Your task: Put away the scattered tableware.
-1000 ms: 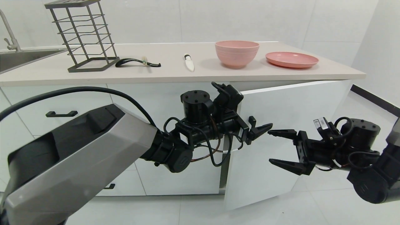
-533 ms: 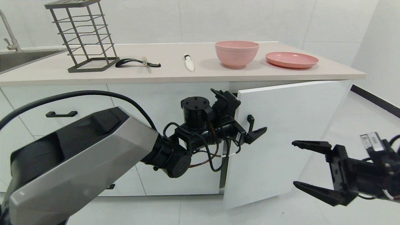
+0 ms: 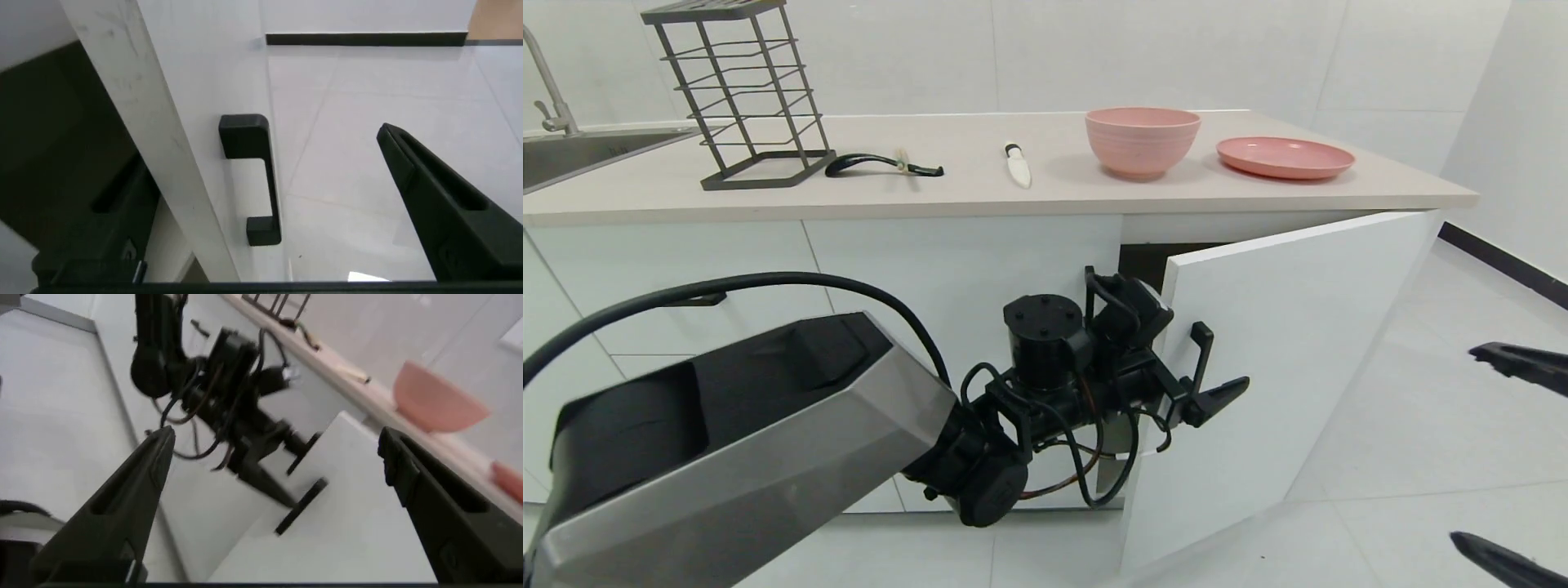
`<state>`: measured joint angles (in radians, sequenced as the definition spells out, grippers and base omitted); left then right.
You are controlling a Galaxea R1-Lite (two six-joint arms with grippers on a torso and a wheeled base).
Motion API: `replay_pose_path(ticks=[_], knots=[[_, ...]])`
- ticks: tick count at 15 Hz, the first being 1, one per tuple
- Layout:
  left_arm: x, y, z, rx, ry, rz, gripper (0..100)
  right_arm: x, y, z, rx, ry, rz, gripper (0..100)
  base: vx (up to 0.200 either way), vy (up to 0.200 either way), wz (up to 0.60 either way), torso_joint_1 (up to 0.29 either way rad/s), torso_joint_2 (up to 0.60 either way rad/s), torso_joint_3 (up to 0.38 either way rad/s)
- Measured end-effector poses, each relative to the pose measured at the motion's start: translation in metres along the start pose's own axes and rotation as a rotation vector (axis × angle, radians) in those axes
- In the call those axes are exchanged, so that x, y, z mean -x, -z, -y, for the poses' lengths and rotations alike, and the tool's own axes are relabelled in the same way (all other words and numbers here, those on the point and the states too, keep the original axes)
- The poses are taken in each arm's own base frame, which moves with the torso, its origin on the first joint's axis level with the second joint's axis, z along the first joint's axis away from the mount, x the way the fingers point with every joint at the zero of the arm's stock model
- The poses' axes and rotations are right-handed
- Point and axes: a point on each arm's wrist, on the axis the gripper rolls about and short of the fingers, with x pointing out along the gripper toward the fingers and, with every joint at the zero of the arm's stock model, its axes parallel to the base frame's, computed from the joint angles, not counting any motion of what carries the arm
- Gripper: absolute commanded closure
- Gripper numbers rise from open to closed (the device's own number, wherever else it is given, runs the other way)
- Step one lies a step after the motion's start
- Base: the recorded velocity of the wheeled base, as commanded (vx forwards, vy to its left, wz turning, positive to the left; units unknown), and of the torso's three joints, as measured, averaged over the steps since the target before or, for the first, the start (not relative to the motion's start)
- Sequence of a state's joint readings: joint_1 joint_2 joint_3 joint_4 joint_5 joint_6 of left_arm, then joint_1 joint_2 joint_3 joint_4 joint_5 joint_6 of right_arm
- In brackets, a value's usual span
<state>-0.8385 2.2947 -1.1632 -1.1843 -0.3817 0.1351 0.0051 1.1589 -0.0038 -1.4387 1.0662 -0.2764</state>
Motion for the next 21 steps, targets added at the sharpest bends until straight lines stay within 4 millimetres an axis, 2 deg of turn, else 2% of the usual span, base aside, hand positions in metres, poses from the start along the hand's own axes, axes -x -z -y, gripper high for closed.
replay_pose_path(ticks=[3,7,15,21], knots=[[-0.005,-0.001,0.023,0.005,0.048,0.009,0,0.011,-0.023,-0.003,0.123,0.097,0.027,0,0.0,0.0,0.0,0.0,0.0,0.0],[-0.012,-0.008,0.049,0.003,0.115,0.04,0,0.015,-0.055,0.014,0.29,0.191,0.065,0,0.0,0.0,0.0,0.0,0.0,0.0],[-0.018,-0.017,0.074,-0.006,0.17,0.097,0,0.015,-0.12,0.029,0.575,0.248,0.179,0,0.0,0.0,0.0,0.0,0.0,0.0],[-0.025,-0.021,0.101,0.01,0.231,0.121,0,0.017,-0.13,0.026,0.616,0.253,0.196,0,0.0,0.0,0.0,0.0,0.0,0.0]])
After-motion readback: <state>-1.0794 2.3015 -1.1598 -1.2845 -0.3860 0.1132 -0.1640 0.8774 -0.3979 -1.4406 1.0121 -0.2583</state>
